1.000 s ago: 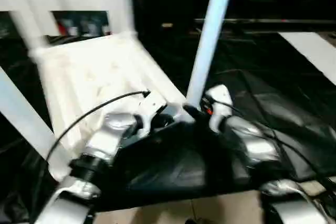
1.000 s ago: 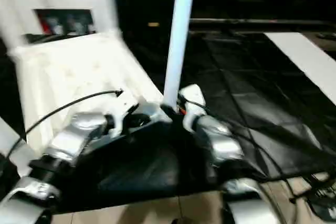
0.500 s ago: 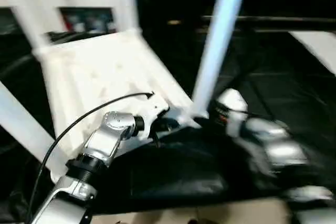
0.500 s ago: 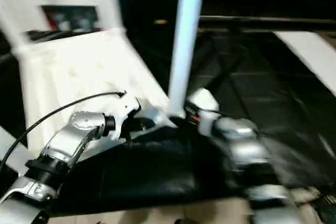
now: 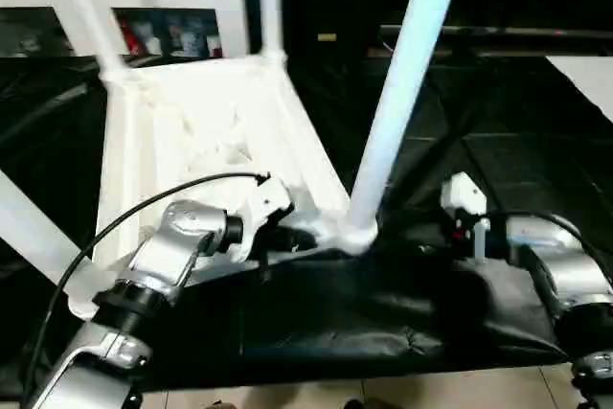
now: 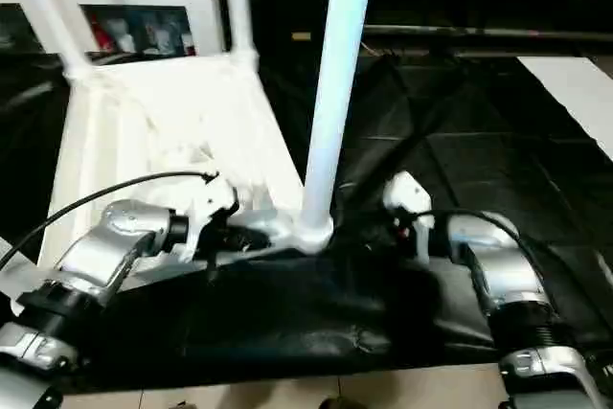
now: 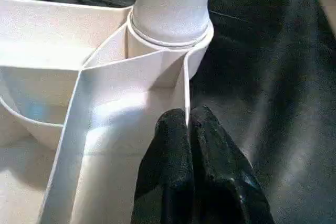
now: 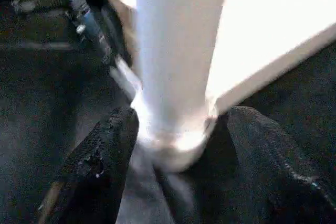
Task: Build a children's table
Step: Rotate leg to tighten
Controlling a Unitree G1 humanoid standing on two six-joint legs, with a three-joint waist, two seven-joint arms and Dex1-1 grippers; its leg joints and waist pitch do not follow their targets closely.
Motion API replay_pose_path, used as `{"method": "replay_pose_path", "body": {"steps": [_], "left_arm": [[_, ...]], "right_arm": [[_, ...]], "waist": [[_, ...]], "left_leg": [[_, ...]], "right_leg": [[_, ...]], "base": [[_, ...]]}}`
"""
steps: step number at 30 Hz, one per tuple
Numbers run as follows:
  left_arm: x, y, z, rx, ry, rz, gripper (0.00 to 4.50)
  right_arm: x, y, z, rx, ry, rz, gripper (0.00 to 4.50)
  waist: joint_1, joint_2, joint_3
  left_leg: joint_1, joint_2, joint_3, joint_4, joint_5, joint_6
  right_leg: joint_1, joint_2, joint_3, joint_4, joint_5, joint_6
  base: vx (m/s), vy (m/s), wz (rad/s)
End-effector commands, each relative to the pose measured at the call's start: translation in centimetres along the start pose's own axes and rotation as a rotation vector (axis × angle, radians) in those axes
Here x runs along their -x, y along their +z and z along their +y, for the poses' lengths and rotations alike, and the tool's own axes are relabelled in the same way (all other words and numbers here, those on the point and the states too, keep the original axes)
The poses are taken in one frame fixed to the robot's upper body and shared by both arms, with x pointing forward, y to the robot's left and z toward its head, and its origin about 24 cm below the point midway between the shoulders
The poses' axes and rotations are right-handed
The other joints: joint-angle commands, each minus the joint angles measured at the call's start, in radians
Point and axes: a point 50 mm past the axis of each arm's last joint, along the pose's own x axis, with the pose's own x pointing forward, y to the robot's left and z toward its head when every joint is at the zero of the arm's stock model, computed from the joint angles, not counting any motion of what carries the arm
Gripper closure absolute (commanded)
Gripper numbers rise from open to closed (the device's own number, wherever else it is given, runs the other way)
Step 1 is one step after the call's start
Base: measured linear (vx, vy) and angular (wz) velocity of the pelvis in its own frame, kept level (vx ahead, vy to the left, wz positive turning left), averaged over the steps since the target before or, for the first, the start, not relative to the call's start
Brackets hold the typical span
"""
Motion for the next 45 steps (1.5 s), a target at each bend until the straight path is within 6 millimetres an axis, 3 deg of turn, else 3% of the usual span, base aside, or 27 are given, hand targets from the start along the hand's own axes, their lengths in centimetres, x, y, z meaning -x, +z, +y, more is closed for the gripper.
{"method": "replay_pose_path", "body": {"steps": [1, 2, 5, 9, 11, 14, 15, 21, 25, 28, 29, 30, 31, 32, 33, 35, 37, 38, 39, 41, 43, 45], "left_arm": [[-0.6, -0.3, -0.9, 0.005, -0.084, 0.025, 4.5], [-0.5, -0.4, -0.9, 0.004, -0.09, 0.03, 4.5], [-0.4, -0.4, -0.8, 0.002, -0.093, 0.036, 4.5], [-0.2, -0.4, -0.6, -0.001, -0.088, 0.04, 4.5], [-0.1, -0.4, -0.7, -0.001, -0.089, 0.042, 4.5], [-0.1, -0.3, -0.6, -0.001, -0.087, 0.043, 4.5], [-0.1, -0.3, -0.6, -0.004, -0.087, 0.048, 4.5], [0.0, -0.5, -0.5, 0.0, -0.073, 0.047, 4.5], [-0.1, -0.5, -0.6, 0.01, -0.058, 0.033, 4.5], [-0.2, -0.5, -0.3, 0.012, -0.02, 0.029, 4.5], [-0.3, -0.5, -0.1, 0.015, 0.013, 0.026, 4.5], [-0.3, -0.5, 0.0, 0.015, 0.021, 0.025, 4.5], [-0.5, -0.5, 0.1, 0.018, 0.043, 0.019, 4.5], [-0.8, -0.4, 0.3, 0.022, 0.074, 0.01, 4.5], [-1.2, -0.3, 0.5, 0.023, 0.102, 0.004, 4.5], [-2.3, 0.3, 1.0, 0.019, 0.18, -0.008, 4.5], [-2.7, 0.6, 1.2, 0.023, 0.219, -0.017, 4.5], [-3.2, 1.0, 1.5, 0.028, 0.268, -0.028, 4.5], [-3.4, 1.1, 1.6, 0.029, 0.279, -0.031, 4.5], [-4.1, 1.6, 1.7, 0.034, 0.314, -0.047, 4.5], [-5.0, 2.2, 1.4, 0.03, 0.31, -0.066, 4.5], [-5.8, 2.7, 0.9, 0.017, 0.283, -0.079, 4.5]], "right_arm": [[0.0, 0.5, -0.3, 0.019, -0.016, -0.006, 1.5], [-0.3, 0.8, 0.0, 0.019, 0.012, -0.019, 1.5], [-0.5, 0.8, 0.3, 0.024, 0.043, -0.005, 1.5], [-1.3, 0.4, 0.8, 0.022, 0.082, 0.013, 1.5], [-1.7, 0.3, 0.9, 0.022, 0.1, 0.014, 1.5], [-2.1, 0.4, 0.9, 0.017, 0.107, 0.011, 1.5], [-2.2, 0.4, 1.0, 0.013, 0.112, 0.012, 1.65], [-2.3, 0.2, 0.9, -0.01, 0.112, 0.01, 2.01], [-2.4, 0.0, 1.4, -0.04, 0.123, -0.008, 2.34], [-2.8, -0.6, 1.6, -0.068, 0.099, -0.011, 2.48], [-3.3, -1.1, 1.7, -0.092, 0.055, -0.014, 2.53], [-3.4, -1.2, 1.7, -0.098, 0.046, -0.015, 2.53], [-3.8, -1.4, 1.6, -0.109, 0.006, -0.016, 2.53], [-4.2, -1.7, 1.7, -0.136, -0.043, -0.022, 2.54], [-4.7, -2.1, 1.7, -0.163, -0.093, -0.025, 2.54], [-5.9, -3.0, 2.0, -0.228, -0.226, -0.019, 2.55], [-6.4, -3.4, 2.1, -0.263, -0.277, -0.012, 2.56], [-7.3, -3.8, 2.1, -0.29, -0.344, 0.001, 2.56], [-7.4, -3.8, 2.1, -0.293, -0.361, 0.005, 2.56], [-8.3, -3.9, 1.9, -0.328, -0.457, 0.007, 2.56], [-9.3, -3.7, 1.5, -0.378, -0.553, -0.002, 2.56], [-10.1, -3.3, 1.3, -0.394, -0.605, -0.014, 2.56]], "waist": [[0.0, 0.006, -0.055], [-0.002, 0.006, -0.056], [-0.005, 0.006, -0.059], [-0.004, 0.004, -0.061], [-0.001, 0.013, -0.06], [-0.001, 0.012, -0.06], [-0.001, 0.007, -0.06], [-0.001, 0.01, -0.06], [0.001, 0.003, -0.061], [0.002, 0.007, -0.059], [-0.001, 0.015, -0.058], [-0.003, 0.013, -0.056], [-0.003, 0.012, -0.054], [-0.011, 0.019, -0.047], [-0.011, 0.018, -0.045], [-0.02, 0.017, -0.037], [-0.026, 0.018, -0.037], [-0.035, 0.022, -0.037], [-0.04, 0.022, -0.037], [-0.058, 0.029, -0.036], [-0.069, 0.029, -0.038], [-0.089, 0.045, -0.036]], "left_leg": [[-0.008, -0.002, 0.026, -0.064, -0.187, 0.082], [-0.015, -0.004, 0.024, -0.064, -0.172, 0.082], [-0.019, -0.005, 0.023, -0.061, -0.143, 0.089], [-0.019, -0.007, 0.025, -0.059, -0.125, 0.099], [-0.019, -0.006, 0.024, -0.06, -0.131, 0.093], [-0.018, -0.006, 0.024, -0.061, -0.139, 0.088], [-0.018, -0.005, 0.023, -0.061, -0.14, 0.087], [-0.018, -0.006, 0.024, -0.06, -0.134, 0.085], [-0.019, -0.006, 0.024, -0.059, -0.118, 0.09], [-0.018, -0.006, 0.025, -0.06, -0.131, 0.085], [-0.016, -0.005, 0.024, -0.061, -0.147, 0.076], [-0.018, -0.006, 0.024, -0.062, -0.159, 0.072], [-0.016, -0.006, 0.023, -0.064, -0.178, 0.067], [-0.013, -0.009, 0.024, -0.066, -0.252, 0.049], [-0.012, -0.011, 0.022, -0.067, -0.273, 0.043], [-0.001, -0.017, 0.018, -0.07, -0.349, 0.025], [-0.001, -0.021, 0.012, -0.07, -0.367, 0.019], [0.002, -0.026, 0.008, -0.067, -0.386, 0.022], [0.001, -0.026, 0.008, -0.067, -0.39, 0.023], [-0.007, -0.026, -0.004, -0.072, -0.428, 0.021], [-0.004, -0.026, -0.008, -0.072, -0.457, 0.028], [-0.007, -0.015, -0.022, -0.083, -0.503, 0.036]], "right_leg": [[0.059, -0.031, 0.041, -0.069, -0.239, -0.229], [0.066, -0.03, 0.041, -0.063, -0.206, -0.235], [0.071, -0.03, 0.041, -0.057, -0.15, -0.245], [0.072, -0.032, 0.041, -0.055, -0.132, -0.252], [0.072, -0.033, 0.04, -0.056, -0.142, -0.252], [0.072, -0.032, 0.04, -0.056, -0.139, -0.253], [0.073, -0.033, 0.04, -0.055, -0.142, -0.253], [0.074, -0.032, 0.041, -0.055, -0.134, -0.252], [0.075, -0.032, 0.042, -0.052, -0.123, -0.255], [0.073, -0.034, 0.041, -0.055, -0.148, -0.248], [0.071, -0.033, 0.041, -0.06, -0.163, -0.244], [0.071, -0.033, 0.041, -0.061, -0.178, -0.239], [0.071, -0.032, 0.04, -0.063, -0.203, -0.233], [0.065, -0.031, 0.039, -0.078, -0.309, -0.202], [0.066, -0.032, 0.037, -0.082, -0.352, -0.185], [0.056, -0.03, 0.028, -0.105, -0.531, -0.109], [0.056, -0.031, 0.021, -0.114, -0.594, -0.071], [0.051, -0.031, 0.012, -0.128, -0.652, -0.034], [0.05, -0.031, 0.01, -0.132, -0.658, -0.027], [0.058, -0.03, -0.014, -0.144, -0.673, 0.001], [0.061, -0.031, -0.025, -0.151, -0.667, 0.009], [0.073, -0.038, -0.043, -0.156, -0.603, -0.009]], "base": [[0.0, 0.0, 0.0], [0.0, 0.0, 0.0], [0.0, 0.0, 0.0], [0.0, 0.0, 0.0], [0.0, 0.0, 0.0], [0.0, 0.0, 0.0], [0.0, 0.0, 0.0], [0.0, 0.0, 0.0], [0.0, 0.0, 0.0], [0.0, 0.0, 0.0], [0.0, 0.0, 0.0], [0.0, 0.0, 0.0], [0.0, 0.0, 0.0], [0.0, 0.0, 0.0], [0.0, 0.0, 0.0], [0.0, 0.0, 0.0], [-0.027, 0.004, -0.03], [-0.055, 0.009, -0.06], [0.0, 0.0, 0.0], [0.0, 0.0, 0.0], [0.0, 0.0, 0.0], [0.0, 0.0, 0.0]]}}
